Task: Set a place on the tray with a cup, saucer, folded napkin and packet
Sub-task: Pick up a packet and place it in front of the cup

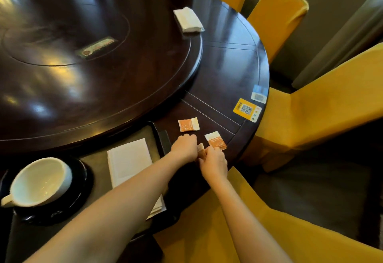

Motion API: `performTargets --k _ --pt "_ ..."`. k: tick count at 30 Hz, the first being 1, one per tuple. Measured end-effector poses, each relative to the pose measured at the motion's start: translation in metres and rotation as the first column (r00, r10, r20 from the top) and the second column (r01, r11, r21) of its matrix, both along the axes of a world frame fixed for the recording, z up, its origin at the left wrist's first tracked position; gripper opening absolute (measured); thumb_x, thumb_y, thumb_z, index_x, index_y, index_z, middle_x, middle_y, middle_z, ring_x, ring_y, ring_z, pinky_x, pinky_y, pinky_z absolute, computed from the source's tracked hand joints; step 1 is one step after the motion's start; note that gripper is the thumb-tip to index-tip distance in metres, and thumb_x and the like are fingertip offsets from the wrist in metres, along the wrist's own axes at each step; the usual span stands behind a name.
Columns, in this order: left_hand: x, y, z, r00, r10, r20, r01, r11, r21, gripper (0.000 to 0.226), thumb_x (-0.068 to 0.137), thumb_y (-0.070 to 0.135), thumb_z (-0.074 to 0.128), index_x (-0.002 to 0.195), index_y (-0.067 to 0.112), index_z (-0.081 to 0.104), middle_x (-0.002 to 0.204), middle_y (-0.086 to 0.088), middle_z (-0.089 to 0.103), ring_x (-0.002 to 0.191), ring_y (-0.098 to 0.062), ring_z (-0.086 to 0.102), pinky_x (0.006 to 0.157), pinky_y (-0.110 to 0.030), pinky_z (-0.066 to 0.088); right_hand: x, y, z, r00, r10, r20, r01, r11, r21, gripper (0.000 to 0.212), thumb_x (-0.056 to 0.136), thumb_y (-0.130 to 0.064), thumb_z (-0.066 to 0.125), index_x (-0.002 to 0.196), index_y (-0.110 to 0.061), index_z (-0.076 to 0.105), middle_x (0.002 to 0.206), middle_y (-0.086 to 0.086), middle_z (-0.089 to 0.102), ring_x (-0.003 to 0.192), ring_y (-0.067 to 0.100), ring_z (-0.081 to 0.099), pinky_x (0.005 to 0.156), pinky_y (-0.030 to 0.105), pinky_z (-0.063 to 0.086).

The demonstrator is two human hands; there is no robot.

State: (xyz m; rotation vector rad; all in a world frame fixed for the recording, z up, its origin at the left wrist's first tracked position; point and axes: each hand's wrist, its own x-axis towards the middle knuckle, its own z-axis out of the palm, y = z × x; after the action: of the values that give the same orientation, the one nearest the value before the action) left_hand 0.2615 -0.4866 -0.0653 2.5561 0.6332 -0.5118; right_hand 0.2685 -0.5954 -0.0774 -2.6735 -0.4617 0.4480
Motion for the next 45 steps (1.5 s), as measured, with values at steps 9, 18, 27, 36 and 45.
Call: performTargets --k 9,18,27,36,45 --pt "0.042 -0.007 0.002 0.972 0.035 0.231 0.003 0.987 -0.159 0.015 0.086 0.018 0.06 0.097 0.009 0.065 0.108 -0.006 0.058 0.095 -0.021 0.058 0.079 -0.032 0.05 0.044 -0.024 0.004 0.972 -0.23 -0.048 0.234 0.939 0.253 0.021 0.09 -0.023 0.059 0.109 -0.014 0.057 0.105 0.005 0.062 0.095 0.019 0.058 0.077 0.033 0.05" --pt "0.053 0.018 -0.009 0.926 -0.101 0.364 0.005 0.967 0.255 0.058 0.08 -0.001 0.058 0.134 0.013 0.042 0.131 -0.011 0.051 0.122 -0.029 0.045 0.097 -0.041 0.044 0.067 -0.009 0.0 0.983 -0.175 -0.048 0.172 0.983 -0.057 0.044 0.086 -0.027 0.063 0.124 -0.011 0.047 0.128 0.011 0.05 0.12 0.027 0.043 0.1 0.039 0.038" --pt "0.047 0.035 -0.009 0.966 -0.163 0.2 0.088 0.937 0.337 0.038 0.085 0.01 0.059 0.122 0.009 0.052 0.118 -0.013 0.054 0.11 -0.028 0.049 0.09 -0.037 0.045 0.067 -0.007 0.003 0.924 -0.303 -0.232 0.333 0.938 0.102 0.015 0.088 -0.021 0.061 0.102 -0.016 0.06 0.106 0.003 0.062 0.086 0.015 0.056 0.064 0.027 0.046" --pt "0.063 0.038 -0.007 0.969 0.247 -0.031 -0.243 0.966 0.082 0.055 0.081 0.015 0.067 0.128 0.005 0.039 0.134 -0.019 0.042 0.122 -0.035 0.045 0.1 -0.042 0.044 0.067 -0.008 0.012 0.78 -0.282 -0.559 0.583 0.652 0.485 0.012 0.086 -0.014 0.063 0.098 -0.012 0.064 0.094 0.005 0.071 0.08 0.013 0.068 0.071 0.027 0.054" --pt "0.056 0.038 0.007 0.875 0.47 0.116 -0.337 0.764 -0.55 0.007 0.083 0.016 0.065 0.088 0.014 0.06 0.094 -0.006 0.064 0.086 -0.018 0.061 0.066 -0.026 0.052 0.073 0.009 0.029 0.758 -0.127 -0.64 0.555 0.642 0.529 0.023 0.088 -0.013 0.061 0.111 -0.009 0.061 0.103 0.007 0.068 0.091 0.016 0.065 0.07 0.023 0.051"
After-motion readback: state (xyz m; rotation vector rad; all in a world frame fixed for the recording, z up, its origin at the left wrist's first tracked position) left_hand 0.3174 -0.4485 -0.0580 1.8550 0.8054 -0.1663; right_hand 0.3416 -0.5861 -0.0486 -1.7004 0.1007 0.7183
